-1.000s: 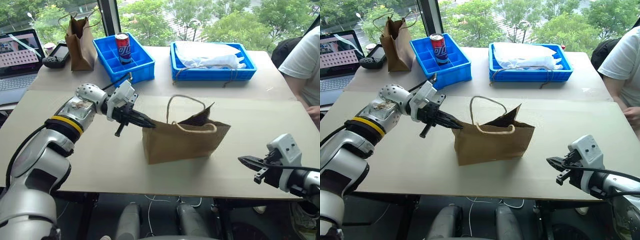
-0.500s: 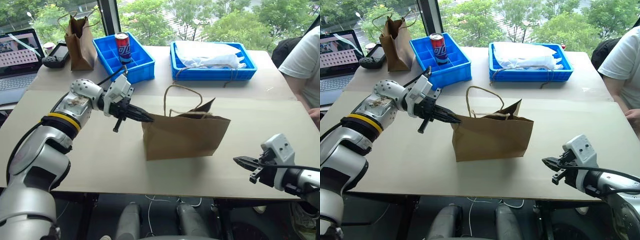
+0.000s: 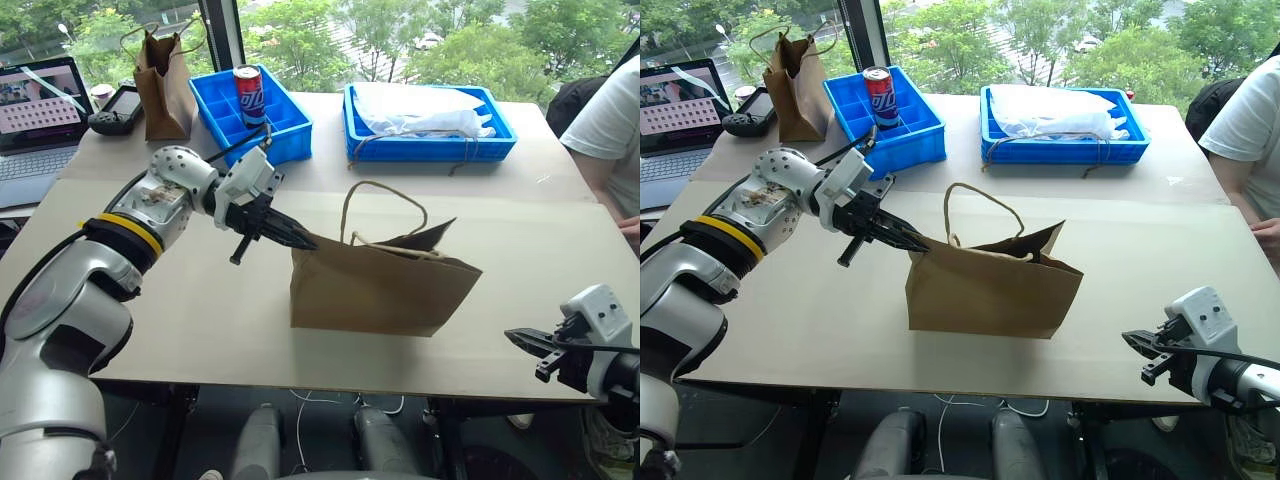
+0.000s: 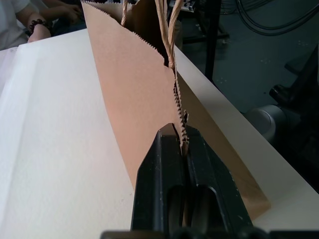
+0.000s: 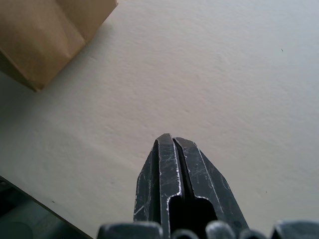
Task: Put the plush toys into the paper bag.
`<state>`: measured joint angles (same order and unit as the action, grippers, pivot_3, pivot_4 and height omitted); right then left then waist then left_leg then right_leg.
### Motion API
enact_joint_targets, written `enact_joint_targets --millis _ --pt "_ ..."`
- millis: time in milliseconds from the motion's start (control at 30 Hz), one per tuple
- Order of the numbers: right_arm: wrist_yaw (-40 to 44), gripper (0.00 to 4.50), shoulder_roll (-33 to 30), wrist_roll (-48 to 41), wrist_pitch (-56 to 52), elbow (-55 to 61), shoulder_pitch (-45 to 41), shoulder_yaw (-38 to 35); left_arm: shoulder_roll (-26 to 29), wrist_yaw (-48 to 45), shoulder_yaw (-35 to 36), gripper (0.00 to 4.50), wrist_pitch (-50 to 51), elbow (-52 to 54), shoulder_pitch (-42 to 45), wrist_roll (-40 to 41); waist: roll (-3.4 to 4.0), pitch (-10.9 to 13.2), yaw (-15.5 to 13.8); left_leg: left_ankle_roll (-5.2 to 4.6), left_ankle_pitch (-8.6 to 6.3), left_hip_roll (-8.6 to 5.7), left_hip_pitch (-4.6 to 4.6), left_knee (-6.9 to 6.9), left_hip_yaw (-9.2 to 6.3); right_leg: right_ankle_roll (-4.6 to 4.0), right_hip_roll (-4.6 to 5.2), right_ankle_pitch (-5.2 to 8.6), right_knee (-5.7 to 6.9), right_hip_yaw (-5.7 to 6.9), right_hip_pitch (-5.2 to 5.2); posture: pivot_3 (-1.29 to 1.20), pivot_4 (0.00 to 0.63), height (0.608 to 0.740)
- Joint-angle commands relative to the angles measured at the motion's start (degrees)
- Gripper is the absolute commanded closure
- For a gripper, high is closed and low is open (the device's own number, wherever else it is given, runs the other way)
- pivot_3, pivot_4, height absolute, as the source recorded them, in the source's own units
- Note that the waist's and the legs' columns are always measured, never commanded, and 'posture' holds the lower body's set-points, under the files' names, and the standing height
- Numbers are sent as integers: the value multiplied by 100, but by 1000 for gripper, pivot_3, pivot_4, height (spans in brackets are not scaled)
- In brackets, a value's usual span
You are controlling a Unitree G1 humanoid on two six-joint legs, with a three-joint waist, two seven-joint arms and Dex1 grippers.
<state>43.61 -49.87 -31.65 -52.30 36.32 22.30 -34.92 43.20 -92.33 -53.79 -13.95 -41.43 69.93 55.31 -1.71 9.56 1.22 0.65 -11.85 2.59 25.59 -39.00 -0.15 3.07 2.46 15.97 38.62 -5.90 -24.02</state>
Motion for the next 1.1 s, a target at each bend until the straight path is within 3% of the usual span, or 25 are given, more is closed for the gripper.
enact_joint_targets --millis 33,200,233,367,400,533,600,733,933,1100 --pt "60 4500 -64 54 174 -14 -10 -228 -13 -17 100 3739 229 -187 186 -15 0 0 0 0 0 0 0 0 0 0 0 0 0 0 0 0 150 702" --pt "154 4500 -199 117 317 -281 -194 -53 295 -17 221 1869 552 -37 149 23 0 0 10 0 0 0 0 0 1 0 0 0 0 0 0 0 150 702" --pt "166 4500 -217 128 334 -325 -235 -23 363 -17 257 1690 608 24 123 50 0 0 13 0 0 0 0 0 0 0 0 0 0 0 -1 0 150 702" --pt "230 4500 -278 201 448 -522 -386 122 789 -17 740 212 967 298 -83 213 0 1 24 0 0 1 -2 1 0 -1 -1 1 4 0 -2 0 150 702" --pt "252 4500 -272 210 482 -563 -408 151 964 -17 925 64 1048 404 -226 258 0 0 30 0 0 1 -1 1 0 -1 -1 1 4 0 -3 0 150 702" --pt "322 4500 -192 267 778 -747 -519 255 1512 -17 1876 64 1356 644 -887 256 1 0 78 0 0 4 -5 2 2 -4 -1 3 12 0 -4 0 150 702" --pt "229 4500 7 200 917 -846 -672 240 1616 90 2539 64 1683 207 -1201 -29 0 0 80 0 0 4 -7 1 2 -4 -1 3 16 1 -4 0 150 702" --pt "-79 4500 657 161 1362 -970 -959 256 1853 1172 3676 64 1979 540 -2660 -419 2 -1 129 0 1 7 -17 -1 6 -6 -1 5 25 2 -3 0 150 702" --pt "-478 4500 1256 466 1942 -960 -1112 605 1635 3832 5131 64 2624 2658 -5012 -882 1 0 68 1 0 16 -23 2 11 -12 5 7 36 7 -4 0 150 702" --pt "-619 4500 1313 684 2081 -974 -1244 1078 1161 4409 5664 64 2953 3524 -5614 -1171 0 -1 -32 3 2 14 -26 -1 14 -16 6 4 37 11 -2 0 150 702"
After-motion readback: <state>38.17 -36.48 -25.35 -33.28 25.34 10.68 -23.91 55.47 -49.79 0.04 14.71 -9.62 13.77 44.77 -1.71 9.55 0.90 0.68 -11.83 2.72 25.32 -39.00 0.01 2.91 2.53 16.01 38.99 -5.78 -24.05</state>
